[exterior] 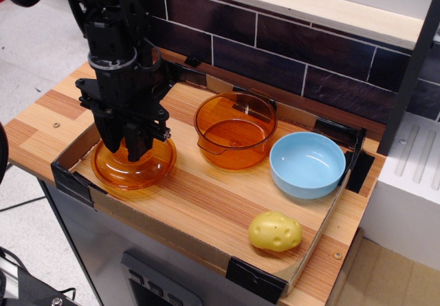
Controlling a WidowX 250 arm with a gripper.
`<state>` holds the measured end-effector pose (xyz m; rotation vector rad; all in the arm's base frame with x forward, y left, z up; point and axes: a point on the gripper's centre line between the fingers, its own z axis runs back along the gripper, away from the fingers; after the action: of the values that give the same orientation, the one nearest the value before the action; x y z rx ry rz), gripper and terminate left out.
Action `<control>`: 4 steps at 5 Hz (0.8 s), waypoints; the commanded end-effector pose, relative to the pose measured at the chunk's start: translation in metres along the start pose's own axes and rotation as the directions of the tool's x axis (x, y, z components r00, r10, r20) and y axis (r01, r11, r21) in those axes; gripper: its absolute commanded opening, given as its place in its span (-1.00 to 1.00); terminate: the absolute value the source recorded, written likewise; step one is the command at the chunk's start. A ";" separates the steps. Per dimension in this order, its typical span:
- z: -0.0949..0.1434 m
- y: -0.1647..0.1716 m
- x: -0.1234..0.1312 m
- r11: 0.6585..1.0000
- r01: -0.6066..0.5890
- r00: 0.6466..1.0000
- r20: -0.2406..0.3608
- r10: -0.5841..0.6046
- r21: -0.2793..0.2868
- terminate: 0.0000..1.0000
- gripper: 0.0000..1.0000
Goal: Take lid off pot
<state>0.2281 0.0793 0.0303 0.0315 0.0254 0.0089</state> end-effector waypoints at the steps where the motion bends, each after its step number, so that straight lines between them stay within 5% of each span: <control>1: 0.016 0.003 0.006 0.999 0.042 0.999 0.014 -0.042 -0.003 -1.00 1.00; 4: 0.028 0.004 0.009 0.999 0.046 0.999 -0.004 -0.046 -0.024 -1.00 1.00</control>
<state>0.2288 0.0766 0.0436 -0.0098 0.0840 -0.0342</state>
